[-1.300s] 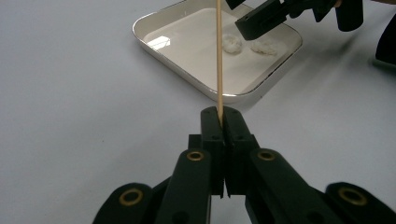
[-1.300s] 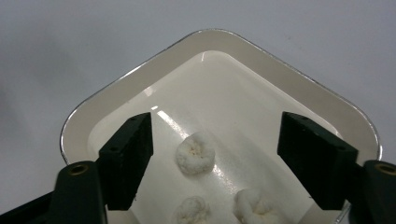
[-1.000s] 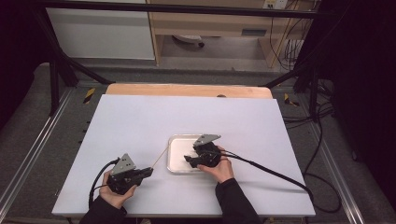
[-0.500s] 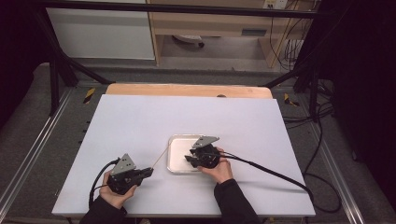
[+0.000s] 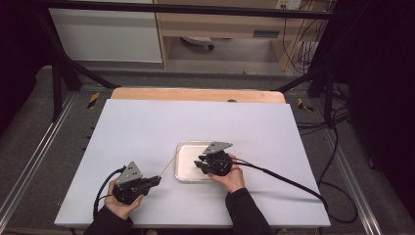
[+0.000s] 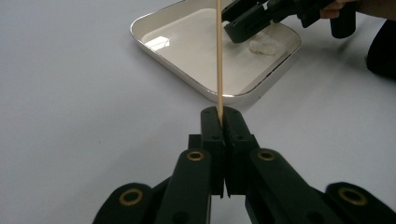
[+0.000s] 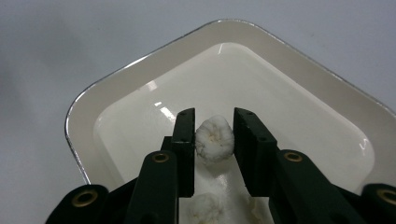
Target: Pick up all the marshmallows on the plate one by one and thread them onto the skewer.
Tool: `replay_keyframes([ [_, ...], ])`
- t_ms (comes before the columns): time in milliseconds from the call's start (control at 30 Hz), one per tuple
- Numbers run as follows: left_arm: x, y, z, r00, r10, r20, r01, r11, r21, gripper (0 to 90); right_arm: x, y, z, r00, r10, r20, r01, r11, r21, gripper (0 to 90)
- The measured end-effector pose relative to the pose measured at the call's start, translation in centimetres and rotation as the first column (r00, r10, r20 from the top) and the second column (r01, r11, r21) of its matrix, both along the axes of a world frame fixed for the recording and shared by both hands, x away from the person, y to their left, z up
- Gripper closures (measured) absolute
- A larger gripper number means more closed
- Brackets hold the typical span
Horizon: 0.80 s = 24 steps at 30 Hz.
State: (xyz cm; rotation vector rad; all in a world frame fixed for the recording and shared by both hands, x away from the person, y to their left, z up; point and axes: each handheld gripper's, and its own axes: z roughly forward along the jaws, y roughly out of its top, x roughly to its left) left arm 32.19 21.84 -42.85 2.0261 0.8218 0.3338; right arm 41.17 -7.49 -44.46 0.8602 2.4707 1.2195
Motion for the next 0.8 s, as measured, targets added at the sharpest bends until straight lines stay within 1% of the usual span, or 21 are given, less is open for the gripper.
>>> replay_keyframes([
  [100, -0.1, -0.1, 0.0, 1.0000, -0.002, 0.004, 0.002, 1.0000, -0.001, 88.7, -0.2, -0.3, 0.9, 0.9999, 0.006, 0.008, -0.006, 0.9998, 0.019, 71.4],
  [167, -0.1, -0.2, 0.0, 1.0000, -0.005, 0.005, 0.005, 1.0000, 0.001, 88.7, -0.3, -0.6, 1.5, 0.9999, 0.007, 0.011, -0.007, 0.9992, 0.040, 71.6],
  [200, -0.1, -0.2, 0.0, 1.0000, -0.004, 0.006, 0.004, 1.0000, 0.001, 88.7, -0.3, -0.6, 1.5, 0.9999, 0.007, 0.011, -0.007, 0.9992, 0.040, 71.6],
  [233, -0.1, -0.2, 0.0, 1.0000, -0.006, 0.007, 0.006, 1.0000, 0.000, 88.7, -0.5, -0.8, 2.1, 0.9999, 0.010, 0.012, -0.011, 0.9980, 0.062, 71.8],
  [333, -0.3, -0.5, 0.0, 0.9999, -0.010, 0.012, 0.010, 0.9999, -0.003, 88.7, -0.8, -1.1, 2.9, 0.9999, 0.013, 0.010, -0.014, 0.9945, 0.104, 72.2],
  [433, -0.3, -0.6, 0.0, 0.9997, -0.015, 0.017, 0.015, 0.9999, -0.002, 88.7, -1.0, -1.4, 3.7, 0.9998, 0.018, 0.013, -0.020, 0.9904, 0.137, 72.5],
  [467, -0.4, -0.7, 0.0, 0.9997, -0.014, 0.018, 0.014, 0.9999, -0.007, 88.7, -1.0, -1.4, 3.7, 0.9998, 0.018, 0.013, -0.020, 0.9904, 0.137, 72.5],
  [500, -0.4, -0.7, 0.0, 0.9996, -0.018, 0.020, 0.018, 0.9998, -0.004, 88.7, -1.2, -1.6, 4.1, 0.9996, 0.021, 0.018, -0.023, 0.9872, 0.158, 72.6],
  [533, -0.4, -0.7, 0.0, 0.9996, -0.020, 0.021, 0.020, 0.9998, -0.005, 88.7, -1.2, -1.6, 4.1, 0.9996, 0.021, 0.018, -0.023, 0.9872, 0.158, 72.6],
  [600, -0.4, -0.8, 0.0, 0.9994, -0.023, 0.025, 0.023, 0.9997, -0.006, 88.7, -1.3, -1.7, 4.5, 0.9996, 0.023, 0.018, -0.026, 0.9833, 0.180, 72.7],
  [633, -0.5, -0.9, 0.0, 0.9994, -0.024, 0.024, 0.024, 0.9997, -0.006, 88.7, -1.5, -1.9, 5.0, 0.9995, 0.026, 0.016, -0.029, 0.9791, 0.202, 72.7],
  [667, -0.5, -0.9, 0.0, 0.9993, -0.025, 0.026, 0.025, 0.9997, -0.004, 88.7, -1.5, -1.9, 5.0, 0.9995, 0.026, 0.016, -0.029, 0.9791, 0.202, 72.7],
  [733, -0.5, -1.0, 0.0, 0.9993, -0.024, 0.027, 0.024, 0.9997, -0.007, 88.7, -1.6, -2.2, 5.5, 0.9996, 0.025, 0.014, -0.028, 0.9721, 0.233, 72.7],
  [800, -0.5, -1.0, 0.0, 0.9994, -0.024, 0.027, 0.024, 0.9997, -0.008, 88.7, -1.6, -2.3, 5.7, 0.9996, 0.024, 0.013, -0.027, 0.9706, 0.239, 72.8],
])
